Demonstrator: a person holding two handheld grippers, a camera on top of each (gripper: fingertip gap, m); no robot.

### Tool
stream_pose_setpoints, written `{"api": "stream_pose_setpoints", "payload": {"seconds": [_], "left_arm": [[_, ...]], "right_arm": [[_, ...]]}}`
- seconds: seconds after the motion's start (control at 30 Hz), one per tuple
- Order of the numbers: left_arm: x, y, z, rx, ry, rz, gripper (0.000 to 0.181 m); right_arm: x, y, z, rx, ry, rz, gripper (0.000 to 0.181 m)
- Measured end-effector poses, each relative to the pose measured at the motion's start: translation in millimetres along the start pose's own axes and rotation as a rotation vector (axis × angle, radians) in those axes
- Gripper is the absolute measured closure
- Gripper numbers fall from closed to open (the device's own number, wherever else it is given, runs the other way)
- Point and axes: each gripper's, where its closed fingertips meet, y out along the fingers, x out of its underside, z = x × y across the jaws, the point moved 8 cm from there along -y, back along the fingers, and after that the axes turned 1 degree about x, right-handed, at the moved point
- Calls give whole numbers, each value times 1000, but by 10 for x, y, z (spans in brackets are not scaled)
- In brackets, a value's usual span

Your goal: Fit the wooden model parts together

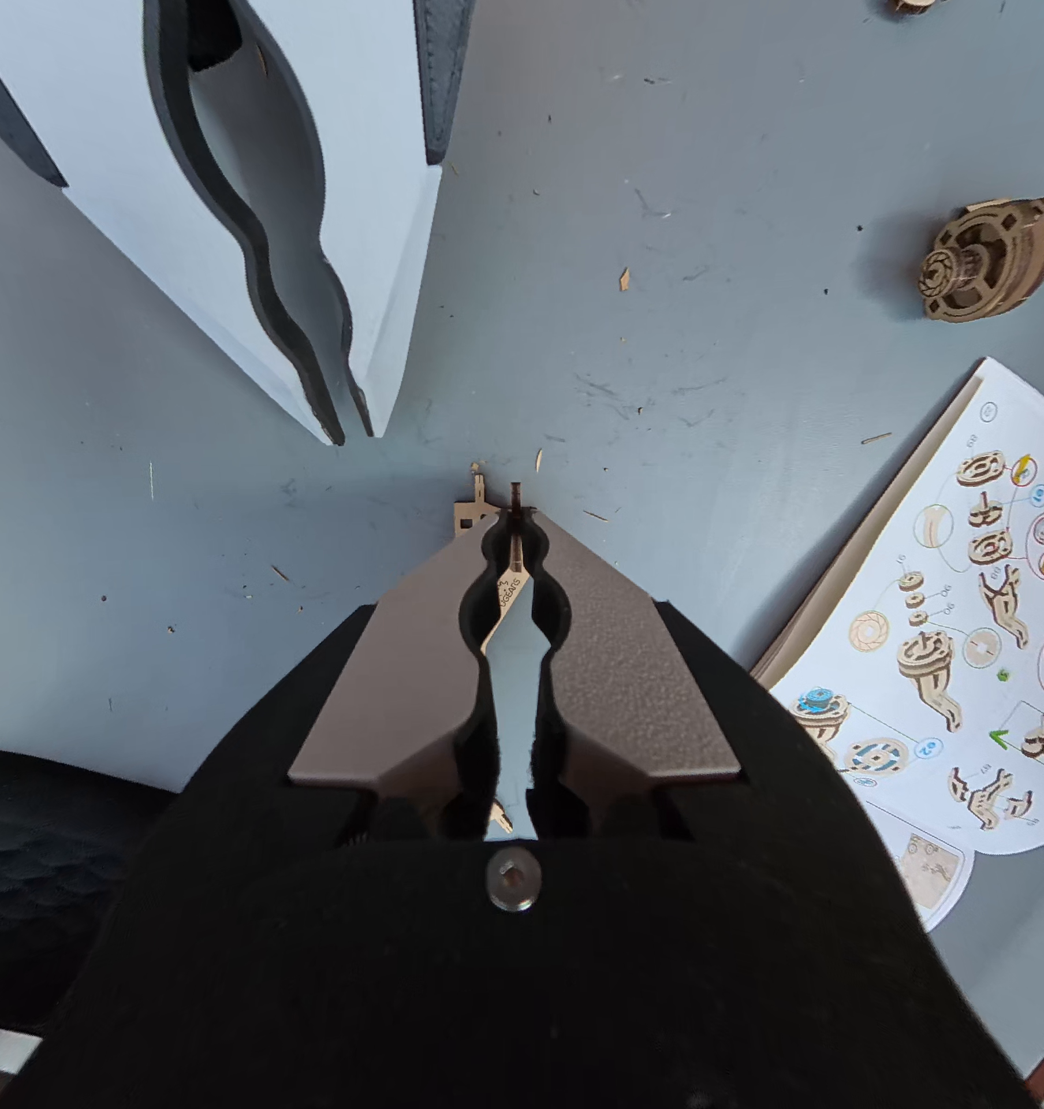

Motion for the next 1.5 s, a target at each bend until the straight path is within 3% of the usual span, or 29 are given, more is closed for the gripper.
{"api": "stream_pose_setpoints", "payload": {"seconds": [0.47,1.07,1.2,1.3,1.5], "left_arm": [[7,5,27,-1,18,-4,176],[5,-7,30,7,10,7,176],[5,-9,25,11,4,8,176],[7,0,22,13,1,-1,176],[9,3,18,10,-3,-2,176]], "right_arm": [[-77,20,-3,-14,-53,-116,179],[-34,39,19,-26,-12,-40,179],[26,-10,27,3,16,14,162],[89,-87,24,10,9,7,172],[98,-39,25,-7,1,-55,174]]}}
